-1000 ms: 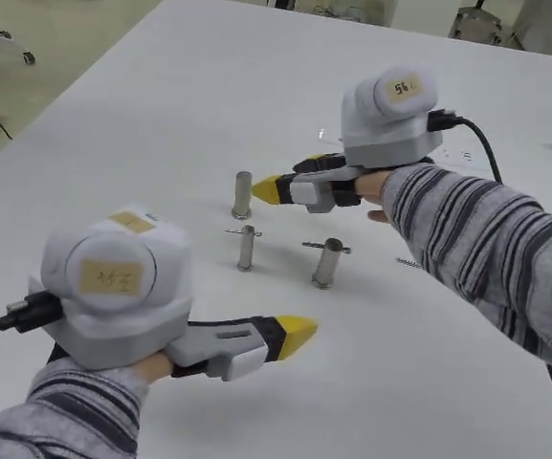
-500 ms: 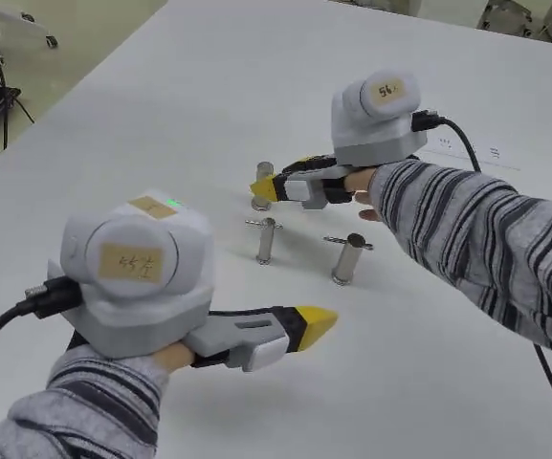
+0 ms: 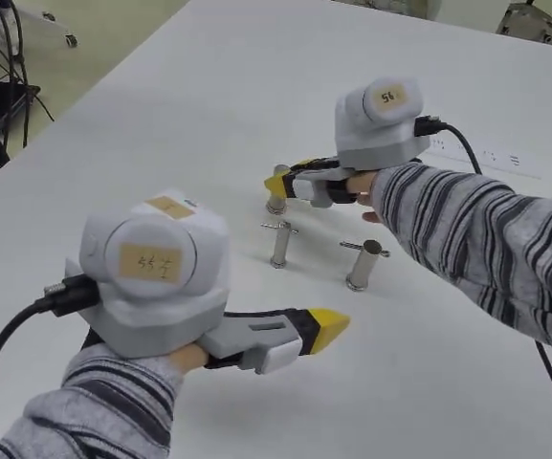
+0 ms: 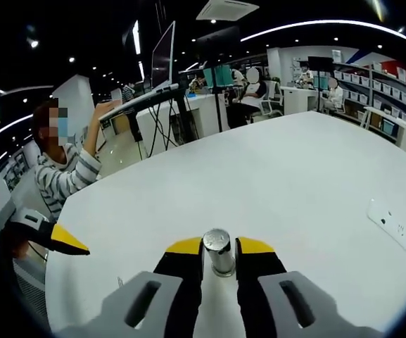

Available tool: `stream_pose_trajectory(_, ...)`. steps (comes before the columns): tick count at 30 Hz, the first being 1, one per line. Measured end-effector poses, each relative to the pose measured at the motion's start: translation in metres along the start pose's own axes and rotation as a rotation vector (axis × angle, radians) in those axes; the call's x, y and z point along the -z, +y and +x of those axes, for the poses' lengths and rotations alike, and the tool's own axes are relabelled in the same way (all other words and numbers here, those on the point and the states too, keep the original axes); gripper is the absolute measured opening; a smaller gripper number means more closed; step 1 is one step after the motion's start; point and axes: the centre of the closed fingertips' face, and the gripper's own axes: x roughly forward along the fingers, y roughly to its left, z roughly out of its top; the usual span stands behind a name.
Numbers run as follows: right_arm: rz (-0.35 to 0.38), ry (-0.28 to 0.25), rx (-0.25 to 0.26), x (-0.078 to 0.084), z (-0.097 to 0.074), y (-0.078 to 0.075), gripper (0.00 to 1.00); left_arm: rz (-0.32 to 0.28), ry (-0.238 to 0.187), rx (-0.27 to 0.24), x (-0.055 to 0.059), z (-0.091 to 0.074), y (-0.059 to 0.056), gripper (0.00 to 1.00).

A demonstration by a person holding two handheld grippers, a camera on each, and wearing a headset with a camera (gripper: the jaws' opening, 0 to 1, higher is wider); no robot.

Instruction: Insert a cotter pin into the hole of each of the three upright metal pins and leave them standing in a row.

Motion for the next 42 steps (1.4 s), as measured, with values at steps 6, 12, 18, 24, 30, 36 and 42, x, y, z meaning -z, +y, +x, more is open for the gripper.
stream_pose_trajectory(6,-0.058,0.013,0.024,-0.001,-0.001,0.002,0.09,0.016,0.009,0.004,0.001,0.001,-0.003,0.91)
stream_pose_trajectory(12,-0.079,0.028,0.026,0.0,-0.004,0.001,0.08,0.013,-0.004,0.016,-0.002,0.001,-0.005,0.91)
stream_pose_trajectory(18,-0.171,0.081,0.025,0.007,-0.019,-0.001,0.08,0.017,-0.014,0.019,-0.004,0.0,-0.006,0.91)
stream_pose_trajectory(24,-0.194,0.109,0.041,0.018,-0.043,-0.009,0.08,0.07,-0.022,0.014,-0.009,-0.001,-0.008,0.92)
stream_pose_trajectory(30,-0.19,0.132,0.07,0.032,-0.072,-0.019,0.08,0.074,-0.029,0.026,-0.01,-0.002,-0.01,0.92)
stream_pose_trajectory(36,-0.145,0.142,0.101,0.05,-0.096,-0.027,0.08,0.074,-0.031,0.031,-0.011,-0.003,-0.011,0.92)
stream_pose_trajectory(42,-0.066,0.148,0.15,0.075,-0.126,-0.035,0.08,0.085,-0.053,0.031,-0.017,-0.004,-0.013,0.92)
